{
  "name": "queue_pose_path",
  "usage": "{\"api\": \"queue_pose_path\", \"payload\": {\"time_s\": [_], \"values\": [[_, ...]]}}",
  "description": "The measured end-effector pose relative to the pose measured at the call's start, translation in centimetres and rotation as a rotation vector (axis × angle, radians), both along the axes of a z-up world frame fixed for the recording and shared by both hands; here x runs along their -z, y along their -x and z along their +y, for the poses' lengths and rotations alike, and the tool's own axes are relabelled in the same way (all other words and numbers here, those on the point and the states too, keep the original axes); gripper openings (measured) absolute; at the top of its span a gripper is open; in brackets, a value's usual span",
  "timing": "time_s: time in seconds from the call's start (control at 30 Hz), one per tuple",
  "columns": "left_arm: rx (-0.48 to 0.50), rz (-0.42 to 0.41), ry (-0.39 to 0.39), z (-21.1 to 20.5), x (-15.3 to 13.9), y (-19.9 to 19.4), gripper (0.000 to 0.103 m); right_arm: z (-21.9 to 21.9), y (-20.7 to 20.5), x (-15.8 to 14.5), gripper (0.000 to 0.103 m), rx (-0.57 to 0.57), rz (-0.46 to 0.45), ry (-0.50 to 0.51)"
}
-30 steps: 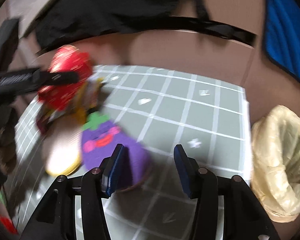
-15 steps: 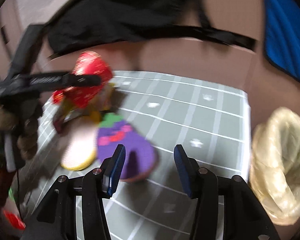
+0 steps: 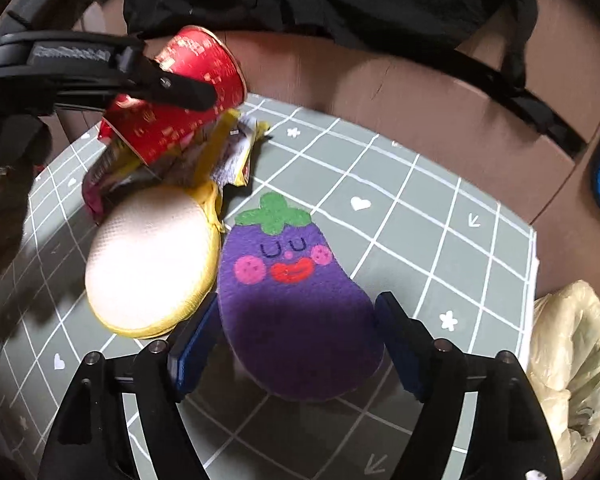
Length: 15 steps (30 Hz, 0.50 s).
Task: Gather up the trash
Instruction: 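Grasp the purple eggplant sponge with the right gripper while the left holds the cup, then carry the red cup and eggplant sponge over the yellow-lined bin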
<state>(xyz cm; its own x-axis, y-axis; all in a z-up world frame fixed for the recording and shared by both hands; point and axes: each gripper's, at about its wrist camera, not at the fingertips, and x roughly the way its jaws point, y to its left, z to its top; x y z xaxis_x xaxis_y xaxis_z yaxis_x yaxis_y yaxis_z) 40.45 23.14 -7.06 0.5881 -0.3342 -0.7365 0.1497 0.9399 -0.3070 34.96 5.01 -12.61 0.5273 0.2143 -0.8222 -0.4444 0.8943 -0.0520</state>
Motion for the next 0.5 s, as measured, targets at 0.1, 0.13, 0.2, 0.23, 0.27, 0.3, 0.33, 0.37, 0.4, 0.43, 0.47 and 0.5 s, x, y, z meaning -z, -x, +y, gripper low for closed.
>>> {"api": "queue_pose_path", "payload": {"time_s": [0.1,0.13,0.2,0.23,0.27,0.3,0.33,0.37,0.4,0.43,0.47,0.5], "values": [[0.006,-0.001,0.004,-0.1,0.0,0.1,0.057,-1.8,-0.4,0.0,0.071,0.062,0.014,-0.069],[0.009,-0.001,0.002,-0.3,0.0,0.2,0.057,-2.3,-0.2,-0.3,0.071,0.08,-0.01,-0.065],[0.016,0.0,0.002,-0.8,-0.1,0.2,0.057,-3.4,0.3,-1.5,0.07,0.103,-0.061,-0.071],[0.02,-0.004,0.002,-1.2,-0.3,0.3,0.057,-3.9,0.5,-2.1,0.07,0.11,-0.075,-0.08],[0.022,-0.009,0.003,-1.6,-0.4,0.4,0.057,-4.5,0.9,-3.0,0.07,0.123,-0.096,-0.092],[0.025,-0.016,0.006,-2.2,-0.7,0.6,0.057,-5.2,1.3,-3.9,0.07,0.142,-0.119,-0.097],[0.032,-0.024,0.009,-2.8,-1.1,0.8,0.057,-5.6,1.4,-4.4,0.07,0.153,-0.13,-0.098],[0.038,-0.033,0.011,-3.5,-1.4,1.1,0.057,-6.3,1.6,-5.1,0.07,0.17,-0.145,-0.104],[0.042,-0.041,0.01,-4.0,-1.7,1.3,0.057,-7.0,1.9,-5.8,0.07,0.185,-0.157,-0.112],[0.048,-0.052,0.012,-4.8,-2.2,1.7,0.057,-7.7,2.1,-6.4,0.07,0.198,-0.169,-0.12],[0.053,-0.062,0.014,-5.5,-2.7,2.0,0.057,-8.2,2.4,-7.0,0.07,0.209,-0.18,-0.126],[0.055,-0.069,0.016,-6.1,-3.0,2.2,0.057,-8.8,2.7,-7.6,0.07,0.221,-0.191,-0.129]]}}
